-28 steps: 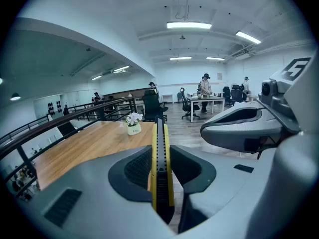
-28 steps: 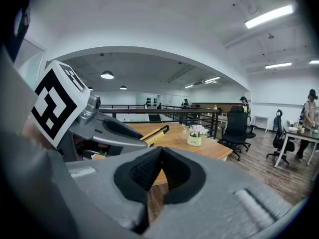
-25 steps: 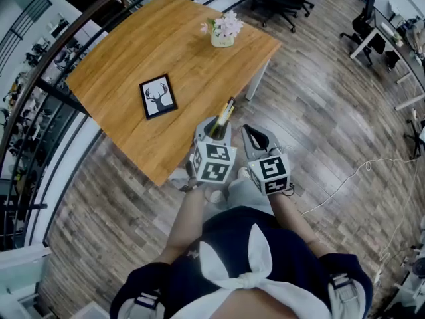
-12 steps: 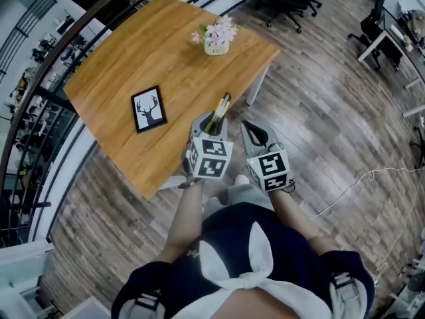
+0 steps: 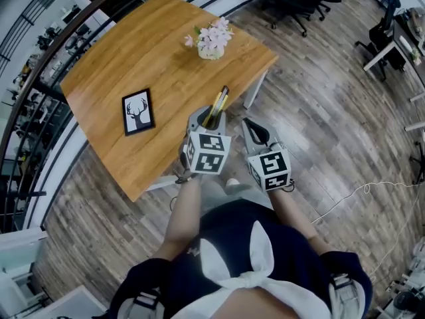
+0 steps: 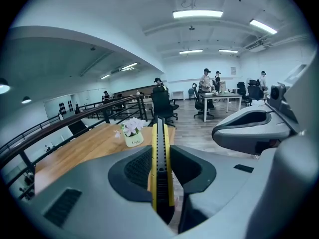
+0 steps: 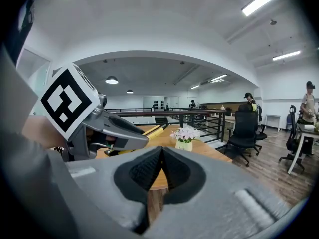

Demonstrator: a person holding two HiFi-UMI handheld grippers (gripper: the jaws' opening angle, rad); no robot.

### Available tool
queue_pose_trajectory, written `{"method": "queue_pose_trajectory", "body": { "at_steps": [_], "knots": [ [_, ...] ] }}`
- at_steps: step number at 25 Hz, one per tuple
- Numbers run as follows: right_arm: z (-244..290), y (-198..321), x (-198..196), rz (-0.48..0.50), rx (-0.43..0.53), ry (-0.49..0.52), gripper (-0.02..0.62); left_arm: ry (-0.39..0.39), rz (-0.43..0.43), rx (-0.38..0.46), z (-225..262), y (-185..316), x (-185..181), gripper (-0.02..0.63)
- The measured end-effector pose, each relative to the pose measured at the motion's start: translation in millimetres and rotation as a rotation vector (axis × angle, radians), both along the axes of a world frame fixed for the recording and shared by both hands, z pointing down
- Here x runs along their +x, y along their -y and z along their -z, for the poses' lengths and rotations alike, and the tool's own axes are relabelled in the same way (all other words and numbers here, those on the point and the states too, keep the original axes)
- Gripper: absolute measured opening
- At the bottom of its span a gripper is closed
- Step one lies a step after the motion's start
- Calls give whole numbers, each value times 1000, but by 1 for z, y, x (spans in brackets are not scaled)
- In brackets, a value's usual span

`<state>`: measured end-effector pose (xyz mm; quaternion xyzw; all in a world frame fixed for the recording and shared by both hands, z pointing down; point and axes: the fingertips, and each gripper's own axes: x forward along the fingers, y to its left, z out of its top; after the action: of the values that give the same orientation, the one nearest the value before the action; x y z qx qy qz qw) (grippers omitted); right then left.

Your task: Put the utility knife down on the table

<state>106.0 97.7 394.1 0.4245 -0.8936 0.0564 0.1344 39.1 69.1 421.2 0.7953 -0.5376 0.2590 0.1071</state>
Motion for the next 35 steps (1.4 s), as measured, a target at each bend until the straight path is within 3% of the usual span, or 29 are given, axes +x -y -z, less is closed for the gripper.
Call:
{"method": "queue_pose_trajectory", "body": {
  "at_steps": [22, 35],
  "knots": [
    [-7, 42, -7, 69, -27, 20, -2, 9, 18, -18, -6, 42, 6, 126],
    [-18, 91, -25, 61, -47, 10, -2, -6, 14, -34, -13, 86, -13, 126]
  ]
}}
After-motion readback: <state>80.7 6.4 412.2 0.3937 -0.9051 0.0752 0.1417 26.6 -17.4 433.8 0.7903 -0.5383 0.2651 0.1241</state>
